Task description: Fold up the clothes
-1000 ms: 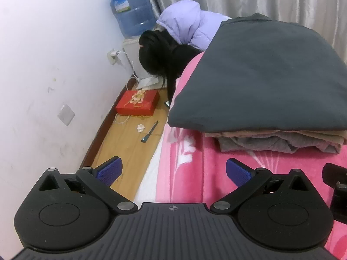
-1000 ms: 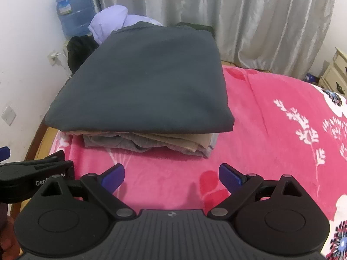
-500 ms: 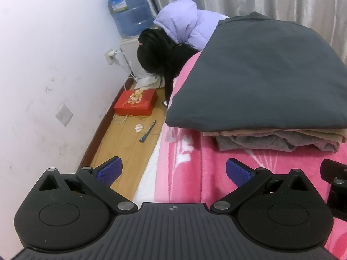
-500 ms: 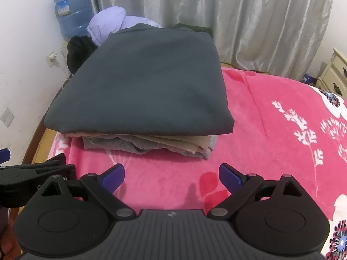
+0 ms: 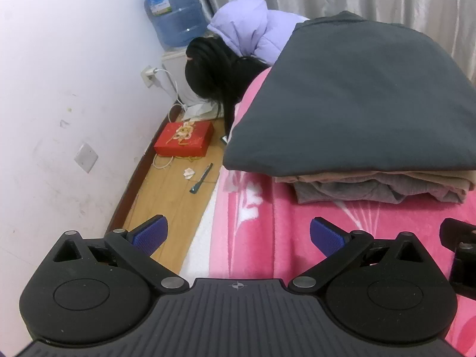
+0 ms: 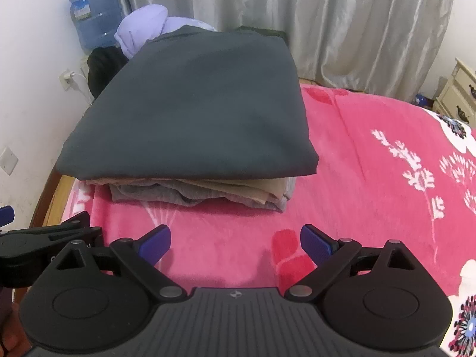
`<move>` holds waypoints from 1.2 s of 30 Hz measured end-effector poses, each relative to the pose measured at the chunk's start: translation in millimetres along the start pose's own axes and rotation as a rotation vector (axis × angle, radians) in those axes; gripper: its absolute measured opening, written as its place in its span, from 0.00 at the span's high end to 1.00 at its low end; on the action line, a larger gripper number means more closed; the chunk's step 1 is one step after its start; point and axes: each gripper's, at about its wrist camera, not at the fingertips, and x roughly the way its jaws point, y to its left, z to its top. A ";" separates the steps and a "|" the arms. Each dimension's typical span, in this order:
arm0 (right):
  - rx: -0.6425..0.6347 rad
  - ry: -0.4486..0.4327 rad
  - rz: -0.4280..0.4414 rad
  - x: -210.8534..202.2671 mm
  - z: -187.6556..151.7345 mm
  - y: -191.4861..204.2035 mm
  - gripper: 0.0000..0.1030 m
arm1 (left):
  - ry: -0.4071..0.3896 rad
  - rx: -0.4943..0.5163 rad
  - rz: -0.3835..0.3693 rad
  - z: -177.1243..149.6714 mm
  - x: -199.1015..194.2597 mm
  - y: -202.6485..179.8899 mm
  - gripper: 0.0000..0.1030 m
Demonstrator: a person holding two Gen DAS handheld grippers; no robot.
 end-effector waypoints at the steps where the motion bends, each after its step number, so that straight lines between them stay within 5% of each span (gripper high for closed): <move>1: 0.002 0.002 0.000 0.5 0.3 -0.5 0.06 | -0.001 -0.001 0.001 0.2 0.0 0.1 0.00; 36: 0.028 0.013 -0.006 1.7 -0.4 1.8 0.06 | 0.019 0.005 -0.004 -0.5 5.4 1.4 0.00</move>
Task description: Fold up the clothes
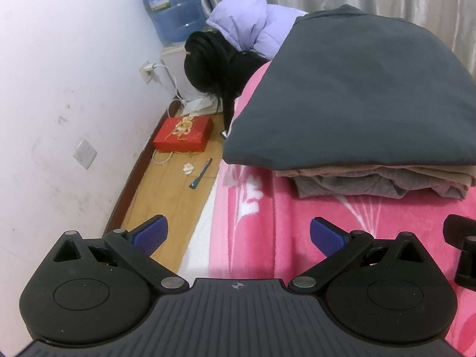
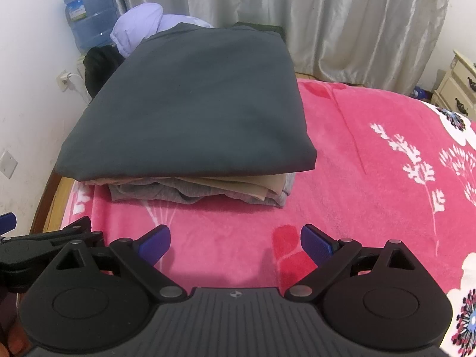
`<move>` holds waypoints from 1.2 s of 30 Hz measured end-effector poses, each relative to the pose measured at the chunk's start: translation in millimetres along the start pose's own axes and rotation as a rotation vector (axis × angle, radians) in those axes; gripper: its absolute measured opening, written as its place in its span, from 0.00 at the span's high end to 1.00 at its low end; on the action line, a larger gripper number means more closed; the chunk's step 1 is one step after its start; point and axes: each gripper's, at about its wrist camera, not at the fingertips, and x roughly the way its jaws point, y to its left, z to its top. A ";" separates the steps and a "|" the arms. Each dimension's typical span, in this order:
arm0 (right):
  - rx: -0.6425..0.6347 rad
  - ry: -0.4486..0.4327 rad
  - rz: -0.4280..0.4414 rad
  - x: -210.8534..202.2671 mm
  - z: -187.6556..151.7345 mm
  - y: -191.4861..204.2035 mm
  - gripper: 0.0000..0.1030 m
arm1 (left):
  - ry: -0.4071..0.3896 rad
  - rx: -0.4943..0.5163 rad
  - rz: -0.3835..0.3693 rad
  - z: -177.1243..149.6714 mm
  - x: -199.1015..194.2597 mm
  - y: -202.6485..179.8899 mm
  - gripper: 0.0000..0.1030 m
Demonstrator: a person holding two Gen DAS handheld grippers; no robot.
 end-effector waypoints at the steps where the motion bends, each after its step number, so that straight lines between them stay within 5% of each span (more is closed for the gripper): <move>1: 0.000 0.000 0.000 0.3 -0.1 0.2 0.06 | 0.001 0.000 0.000 0.0 0.1 0.0 0.00; 36: 0.005 -0.006 -0.004 0.1 -0.1 1.4 0.06 | -0.005 0.003 0.007 -0.7 0.0 -1.3 0.00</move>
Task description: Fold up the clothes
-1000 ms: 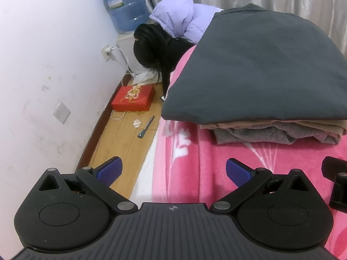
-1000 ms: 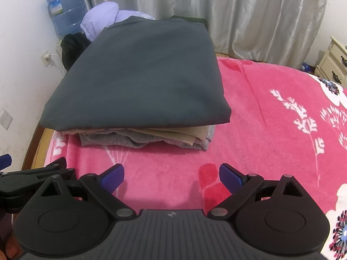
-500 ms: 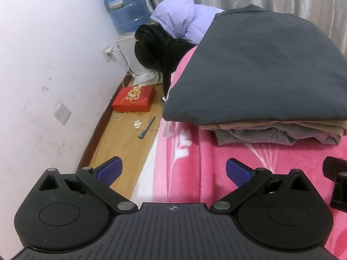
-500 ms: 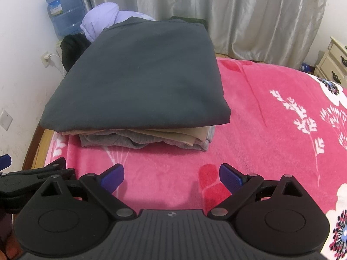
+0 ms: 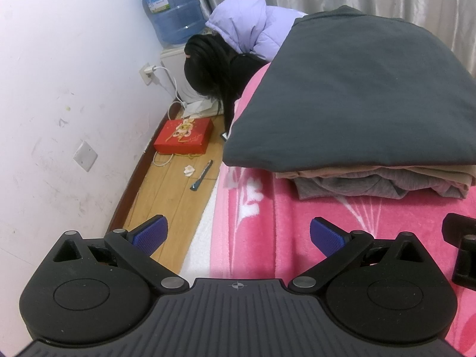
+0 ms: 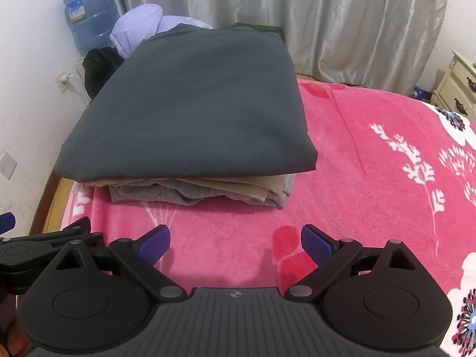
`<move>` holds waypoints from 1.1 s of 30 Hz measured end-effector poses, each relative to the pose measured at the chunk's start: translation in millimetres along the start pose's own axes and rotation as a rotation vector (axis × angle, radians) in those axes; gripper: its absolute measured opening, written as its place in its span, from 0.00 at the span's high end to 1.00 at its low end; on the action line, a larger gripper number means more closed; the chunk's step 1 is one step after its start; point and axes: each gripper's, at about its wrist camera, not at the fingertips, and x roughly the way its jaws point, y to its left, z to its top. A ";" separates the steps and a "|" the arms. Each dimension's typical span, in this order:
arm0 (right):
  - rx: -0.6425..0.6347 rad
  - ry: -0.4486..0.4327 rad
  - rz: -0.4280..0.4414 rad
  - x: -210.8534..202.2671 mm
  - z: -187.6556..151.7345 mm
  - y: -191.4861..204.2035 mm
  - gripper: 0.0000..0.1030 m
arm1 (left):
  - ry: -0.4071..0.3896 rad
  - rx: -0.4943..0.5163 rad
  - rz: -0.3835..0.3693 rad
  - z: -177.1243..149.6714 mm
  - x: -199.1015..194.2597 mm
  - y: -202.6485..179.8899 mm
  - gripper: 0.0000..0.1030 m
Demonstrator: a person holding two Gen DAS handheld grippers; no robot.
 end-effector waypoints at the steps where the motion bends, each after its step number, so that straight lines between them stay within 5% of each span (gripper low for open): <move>1: 0.000 0.000 0.000 0.1 0.0 0.0 0.06 | 0.000 0.000 0.000 -0.1 0.0 0.0 0.00; 33: 0.001 0.008 -0.006 -0.5 -1.9 2.0 0.05 | 0.004 0.004 -0.001 0.3 -0.5 1.4 0.00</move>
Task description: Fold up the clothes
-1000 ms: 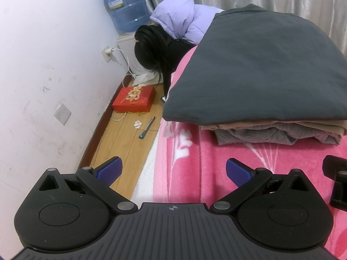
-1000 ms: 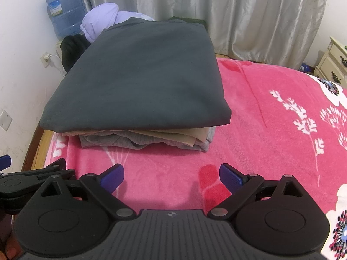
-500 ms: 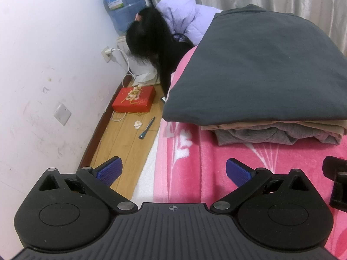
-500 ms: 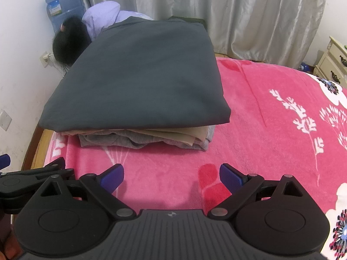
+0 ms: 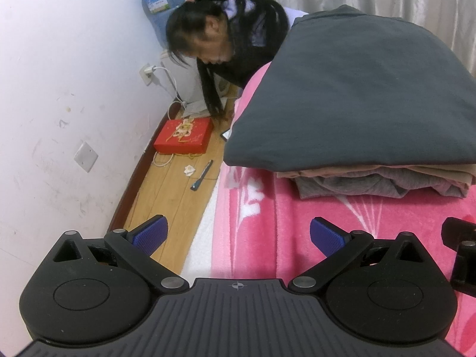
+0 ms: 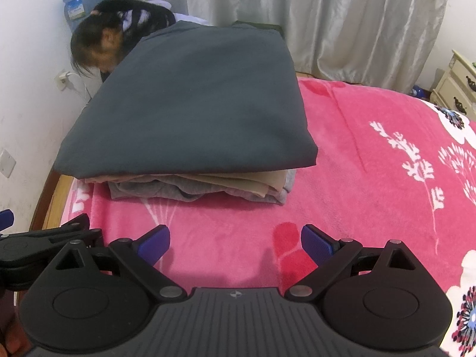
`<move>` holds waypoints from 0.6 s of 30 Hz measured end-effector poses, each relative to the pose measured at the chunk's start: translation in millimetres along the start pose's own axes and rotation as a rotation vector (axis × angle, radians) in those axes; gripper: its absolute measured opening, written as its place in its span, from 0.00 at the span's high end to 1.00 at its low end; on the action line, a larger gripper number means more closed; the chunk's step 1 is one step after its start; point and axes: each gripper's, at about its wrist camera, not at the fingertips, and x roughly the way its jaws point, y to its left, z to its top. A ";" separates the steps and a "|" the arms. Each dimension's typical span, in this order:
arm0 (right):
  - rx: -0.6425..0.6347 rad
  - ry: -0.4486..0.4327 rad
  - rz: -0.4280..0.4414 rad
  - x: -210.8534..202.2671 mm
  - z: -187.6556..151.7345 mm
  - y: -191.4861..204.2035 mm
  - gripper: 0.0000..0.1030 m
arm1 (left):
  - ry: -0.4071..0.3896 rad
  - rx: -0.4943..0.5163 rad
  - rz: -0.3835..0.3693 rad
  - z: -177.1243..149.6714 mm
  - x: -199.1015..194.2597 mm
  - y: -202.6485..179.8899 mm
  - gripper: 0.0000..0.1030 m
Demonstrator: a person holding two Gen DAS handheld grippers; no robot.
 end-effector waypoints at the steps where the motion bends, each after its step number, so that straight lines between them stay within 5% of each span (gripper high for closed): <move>1: 0.000 0.000 0.000 0.1 0.0 0.1 0.05 | 0.000 0.001 0.000 0.0 0.0 -0.1 0.00; 18: 0.001 0.000 0.003 0.5 0.0 0.2 0.05 | 0.005 0.002 0.002 0.1 0.9 0.1 0.00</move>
